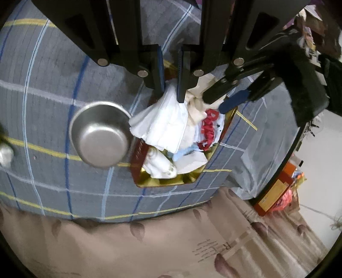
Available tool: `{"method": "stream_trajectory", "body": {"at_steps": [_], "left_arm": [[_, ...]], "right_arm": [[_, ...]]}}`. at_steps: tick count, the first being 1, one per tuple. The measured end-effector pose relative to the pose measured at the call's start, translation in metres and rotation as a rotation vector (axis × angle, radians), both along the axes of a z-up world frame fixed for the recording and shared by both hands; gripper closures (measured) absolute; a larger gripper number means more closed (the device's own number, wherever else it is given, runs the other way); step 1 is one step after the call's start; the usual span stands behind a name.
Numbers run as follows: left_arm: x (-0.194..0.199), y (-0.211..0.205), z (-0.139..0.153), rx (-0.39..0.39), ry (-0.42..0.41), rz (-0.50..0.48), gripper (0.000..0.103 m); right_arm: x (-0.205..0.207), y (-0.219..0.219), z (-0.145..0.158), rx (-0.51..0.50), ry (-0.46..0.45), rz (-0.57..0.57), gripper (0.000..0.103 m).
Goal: Organize soft objects
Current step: 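Carry the tissue to the tray with right while left lowers the cream cloth into it, then open the right gripper to drop the tissue in the tray and withdraw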
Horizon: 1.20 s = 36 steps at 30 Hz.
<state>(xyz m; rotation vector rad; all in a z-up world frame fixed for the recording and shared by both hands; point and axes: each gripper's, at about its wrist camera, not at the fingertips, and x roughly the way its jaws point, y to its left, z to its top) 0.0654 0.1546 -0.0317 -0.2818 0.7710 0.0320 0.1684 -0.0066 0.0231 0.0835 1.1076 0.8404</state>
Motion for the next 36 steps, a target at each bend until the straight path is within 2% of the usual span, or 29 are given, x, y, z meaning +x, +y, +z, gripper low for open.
{"method": "stream_trajectory", "body": {"at_steps": [7, 15, 19, 25, 36], "left_arm": [[-0.008, 0.027, 0.01, -0.023, -0.022, 0.079, 0.05], [-0.005, 0.027, 0.008, 0.064, 0.007, 0.133, 0.05], [-0.004, 0.031, 0.004, 0.049, 0.022, 0.144, 0.05], [-0.003, 0.037, -0.001, 0.017, 0.03, 0.163, 0.05], [0.002, 0.034, -0.011, 0.039, 0.066, 0.158, 0.05]], "right_arm": [[0.021, 0.045, -0.003, -0.037, -0.008, 0.056, 0.092], [0.048, 0.096, -0.024, -0.083, 0.033, 0.091, 0.092], [0.058, 0.112, -0.037, -0.104, 0.055, 0.093, 0.092], [0.07, 0.126, -0.053, -0.097, 0.114, 0.091, 0.092], [0.083, 0.128, -0.066, -0.103, 0.155, 0.069, 0.093]]}}
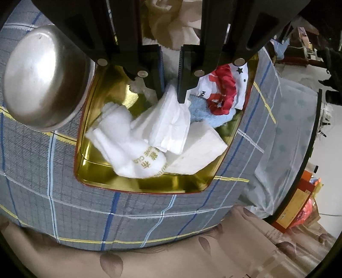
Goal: Organize soft objects
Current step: 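Open the right gripper to drop the tissue in the tray and withdraw, then reach the left gripper to the clear plastic bag and grasp it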
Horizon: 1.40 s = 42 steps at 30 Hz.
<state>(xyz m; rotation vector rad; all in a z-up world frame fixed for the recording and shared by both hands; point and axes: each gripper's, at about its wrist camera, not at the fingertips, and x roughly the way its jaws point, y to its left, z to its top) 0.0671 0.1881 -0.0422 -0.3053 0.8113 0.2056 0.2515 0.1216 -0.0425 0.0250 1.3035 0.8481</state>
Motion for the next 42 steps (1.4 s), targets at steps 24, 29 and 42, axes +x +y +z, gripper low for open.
{"method": "stream_trajectory", "body": {"at_steps": [24, 29, 42], "left_arm": [[0.004, -0.005, -0.006, 0.08, 0.055, 0.029, 0.05], [0.003, -0.009, -0.005, 0.096, 0.048, 0.025, 0.05], [-0.004, -0.026, 0.02, 0.199, -0.005, 0.019, 0.05]], "right_arm": [[-0.044, -0.107, 0.039, 0.147, -0.158, -0.146, 0.078], [-0.064, -0.172, 0.035, 0.028, -0.37, -0.278, 0.078], [-0.038, -0.392, -0.032, -0.417, -0.495, -0.744, 0.048]]}}
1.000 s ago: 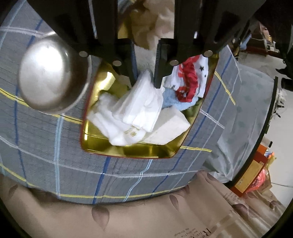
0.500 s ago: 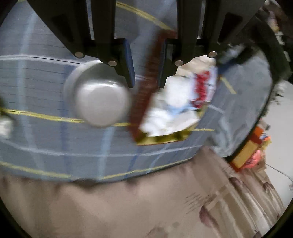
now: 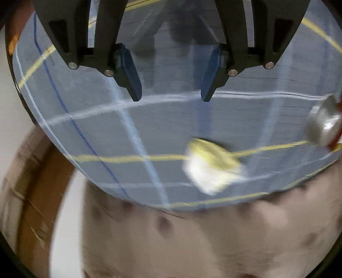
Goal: Organize soft objects
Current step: 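Reach the left gripper to the clear plastic bag and grasp it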
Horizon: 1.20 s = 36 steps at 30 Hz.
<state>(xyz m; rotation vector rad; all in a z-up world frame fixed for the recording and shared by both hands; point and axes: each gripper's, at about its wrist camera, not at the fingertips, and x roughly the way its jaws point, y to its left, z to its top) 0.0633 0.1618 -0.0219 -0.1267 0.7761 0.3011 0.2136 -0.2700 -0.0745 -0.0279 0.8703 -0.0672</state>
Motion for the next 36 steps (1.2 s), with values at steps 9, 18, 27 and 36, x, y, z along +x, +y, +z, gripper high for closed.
{"method": "stream_trajectory", "body": {"at_steps": [9, 18, 27, 36], "left_arm": [[0.025, -0.064, 0.022, -0.002, 0.025, -0.209, 0.05], [0.108, -0.163, 0.028, -0.024, 0.086, -0.525, 0.05], [0.208, -0.238, -0.005, 0.041, 0.2, -0.807, 0.05], [0.272, -0.267, -0.035, 0.071, 0.251, -0.921, 0.05]], "right_arm": [[0.016, -0.041, -0.01, 0.124, 0.042, -0.053, 0.02], [0.014, -0.036, -0.008, 0.166, 0.041, -0.011, 0.009], [0.011, -0.041, -0.007, 0.237, 0.017, 0.016, 0.009], [0.009, -0.043, -0.005, 0.282, 0.006, 0.04, 0.009]]}}
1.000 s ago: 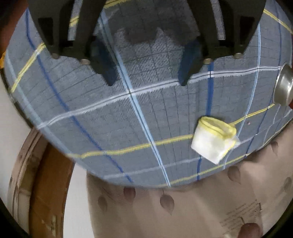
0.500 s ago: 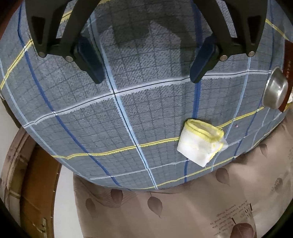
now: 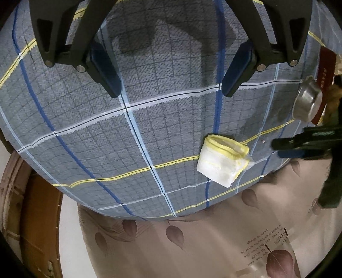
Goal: Organize soft objects
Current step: 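Reach the left gripper to the clear plastic bag and grasp it, then carry the plastic bag over the gold tray with the left gripper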
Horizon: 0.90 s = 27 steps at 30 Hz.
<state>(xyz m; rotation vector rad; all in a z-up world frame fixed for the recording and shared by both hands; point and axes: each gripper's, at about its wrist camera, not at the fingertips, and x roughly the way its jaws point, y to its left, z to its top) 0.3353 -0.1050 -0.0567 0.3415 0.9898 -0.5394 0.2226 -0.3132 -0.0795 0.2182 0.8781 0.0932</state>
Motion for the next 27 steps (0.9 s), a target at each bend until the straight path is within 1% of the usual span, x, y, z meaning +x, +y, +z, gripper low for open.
{"method": "stream_trajectory", "body": {"at_steps": [4, 6, 8, 11, 12, 16, 17, 18, 20, 24, 27], "left_arm": [[0.019, -0.016, -0.01, 0.046, -0.024, -0.048, 0.05], [0.03, -0.022, -0.017, 0.068, -0.013, -0.057, 0.05], [0.038, -0.026, -0.02, 0.053, 0.003, -0.067, 0.05], [0.043, -0.029, -0.017, -0.023, 0.03, -0.094, 0.05], [0.044, -0.031, -0.017, -0.03, 0.038, -0.108, 0.05], [0.05, -0.045, -0.024, 0.005, 0.04, -0.133, 0.05], [0.052, -0.048, -0.027, 0.014, 0.036, -0.132, 0.069], [0.056, -0.049, -0.03, 0.028, 0.036, -0.121, 0.083], [0.062, -0.05, -0.035, 0.019, 0.042, -0.089, 0.083], [0.066, -0.043, -0.035, -0.04, 0.037, -0.014, 0.087], [0.062, -0.029, -0.024, -0.09, -0.008, 0.071, 0.087]], "right_arm": [[-0.001, -0.002, 0.001, 0.017, -0.004, 0.005, 0.009], [-0.001, -0.002, 0.001, 0.023, -0.005, 0.009, 0.009], [0.0, -0.002, 0.002, 0.027, -0.006, 0.012, 0.009], [0.001, -0.002, 0.002, 0.029, -0.006, 0.015, 0.009], [0.001, -0.002, 0.002, 0.029, -0.006, 0.015, 0.009], [0.001, -0.002, 0.003, 0.03, -0.006, 0.015, 0.009], [0.002, -0.002, 0.002, 0.031, -0.006, 0.016, 0.009], [0.002, -0.002, 0.002, 0.034, -0.007, 0.015, 0.009], [0.003, -0.002, 0.002, 0.038, -0.007, 0.014, 0.009], [0.003, -0.002, 0.003, 0.045, -0.008, 0.014, 0.009], [0.003, -0.003, 0.003, 0.046, -0.008, 0.014, 0.009]]}}
